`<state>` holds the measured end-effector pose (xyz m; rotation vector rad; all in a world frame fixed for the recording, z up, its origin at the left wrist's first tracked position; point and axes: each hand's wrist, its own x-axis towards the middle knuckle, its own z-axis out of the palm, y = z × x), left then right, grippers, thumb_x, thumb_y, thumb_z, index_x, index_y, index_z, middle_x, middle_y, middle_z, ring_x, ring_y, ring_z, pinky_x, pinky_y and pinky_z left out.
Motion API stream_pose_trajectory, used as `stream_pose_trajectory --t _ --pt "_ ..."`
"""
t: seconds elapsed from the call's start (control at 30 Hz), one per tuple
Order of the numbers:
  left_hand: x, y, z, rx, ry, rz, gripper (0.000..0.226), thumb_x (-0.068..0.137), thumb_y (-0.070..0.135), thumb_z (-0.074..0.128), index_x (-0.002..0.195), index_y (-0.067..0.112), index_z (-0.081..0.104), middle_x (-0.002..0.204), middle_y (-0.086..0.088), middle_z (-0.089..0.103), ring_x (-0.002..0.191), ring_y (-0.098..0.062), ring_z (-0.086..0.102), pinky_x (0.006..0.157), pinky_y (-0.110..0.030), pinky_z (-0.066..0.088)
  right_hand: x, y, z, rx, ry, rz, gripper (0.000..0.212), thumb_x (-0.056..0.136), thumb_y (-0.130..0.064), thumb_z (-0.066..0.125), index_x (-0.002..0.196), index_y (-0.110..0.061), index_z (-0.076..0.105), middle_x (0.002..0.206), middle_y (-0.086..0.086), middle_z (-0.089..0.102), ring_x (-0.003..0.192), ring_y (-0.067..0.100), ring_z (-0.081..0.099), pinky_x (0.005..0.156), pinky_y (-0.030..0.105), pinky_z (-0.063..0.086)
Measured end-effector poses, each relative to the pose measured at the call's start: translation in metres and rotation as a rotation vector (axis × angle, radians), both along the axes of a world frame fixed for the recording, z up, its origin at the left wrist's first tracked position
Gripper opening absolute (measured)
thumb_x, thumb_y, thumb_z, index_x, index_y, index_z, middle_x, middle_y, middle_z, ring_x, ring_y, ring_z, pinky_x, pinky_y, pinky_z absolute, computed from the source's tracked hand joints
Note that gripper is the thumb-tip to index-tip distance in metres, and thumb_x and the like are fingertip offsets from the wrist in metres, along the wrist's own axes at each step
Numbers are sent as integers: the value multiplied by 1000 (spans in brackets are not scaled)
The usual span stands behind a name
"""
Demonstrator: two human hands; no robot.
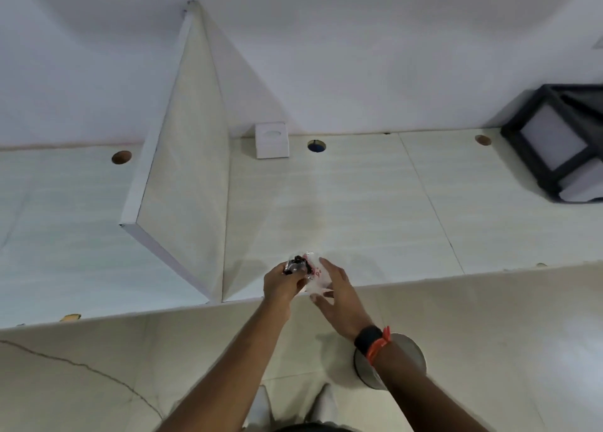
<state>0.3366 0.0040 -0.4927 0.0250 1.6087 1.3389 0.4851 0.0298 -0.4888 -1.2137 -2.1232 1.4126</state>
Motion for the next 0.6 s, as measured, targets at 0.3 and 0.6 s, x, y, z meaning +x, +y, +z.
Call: stream_pose_trajectory --t 0.3,0.6 --pt "17 -2 4 -136 247 -657 48 96 50 52 91 7 72 80 -5 63 72 -21 55 67 -30 46 8 -16 1 105 -199 -387 27 92 -15 62 118 -22 69 112 1 70 98 17 66 74 13 44" --pt "76 -27 -49 -163 242 -953 20 87 26 63 91 8 68 99 -19 75 75 -27 71 67 -32 61 56 -75 -41 77 -468 -417 42 87 -30 67 128 -30 57 109 5 72 96 27 67 78 36 52"
